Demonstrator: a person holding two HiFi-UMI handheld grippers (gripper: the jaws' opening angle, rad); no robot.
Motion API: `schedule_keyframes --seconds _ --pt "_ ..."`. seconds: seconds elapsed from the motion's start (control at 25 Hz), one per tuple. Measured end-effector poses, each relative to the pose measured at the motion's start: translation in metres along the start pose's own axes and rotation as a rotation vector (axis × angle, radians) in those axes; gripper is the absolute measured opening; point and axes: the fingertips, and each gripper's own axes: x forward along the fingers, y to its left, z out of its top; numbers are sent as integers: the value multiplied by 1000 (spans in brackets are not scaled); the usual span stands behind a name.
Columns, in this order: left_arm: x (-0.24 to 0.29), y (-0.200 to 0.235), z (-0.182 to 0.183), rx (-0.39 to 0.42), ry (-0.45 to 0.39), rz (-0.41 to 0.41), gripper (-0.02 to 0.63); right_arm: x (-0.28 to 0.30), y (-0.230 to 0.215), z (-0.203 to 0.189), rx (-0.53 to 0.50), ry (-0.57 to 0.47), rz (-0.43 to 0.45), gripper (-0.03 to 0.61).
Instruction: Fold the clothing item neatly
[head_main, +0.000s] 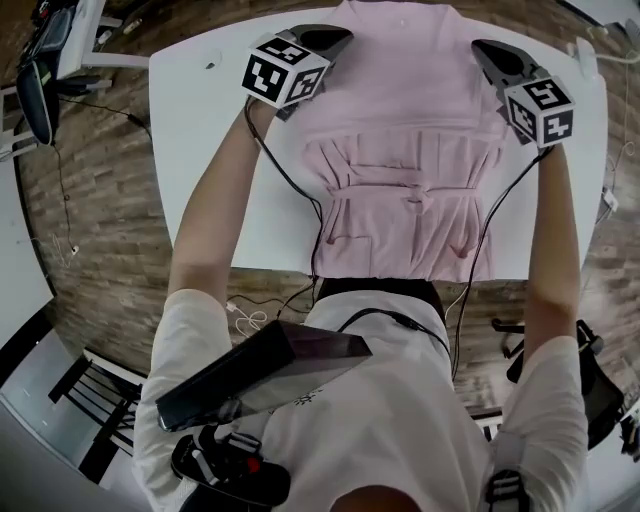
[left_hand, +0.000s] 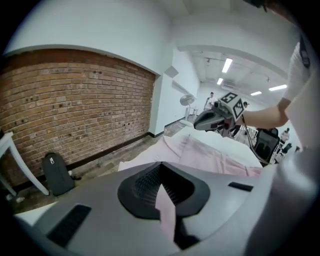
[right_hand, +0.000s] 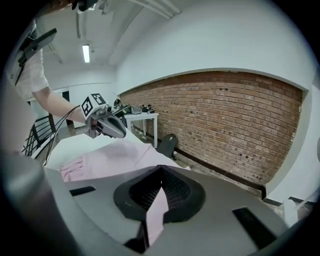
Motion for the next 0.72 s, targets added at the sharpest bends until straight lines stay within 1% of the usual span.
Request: schedule_keyframes --seconds 0.08,0.28,0.48,0.56,0.64,0.68,0.72 --pt "3 16 6 -32 5 8 3 7 -8 -3 -2 9 7 5" --pt "14 45 2 -33 58 58 3 21 -23 -11 -5 18 18 5" --pt "25 64 -8 -66 71 102 5 34 -36 -18 -28 18 18 5" --pt "29 68 -12 -67 88 101 44 40 -43 -19 -36 15 23 6" --pt "32 72 -15 -85 100 89 79 47 -50 -19 -32 9 40 12" --pt "34 73 -16 -101 103 80 99 51 -53 -19 -25 7 49 30" --pt "37 74 -16 -116 109 72 103 55 -56 -20 -17 7 57 49"
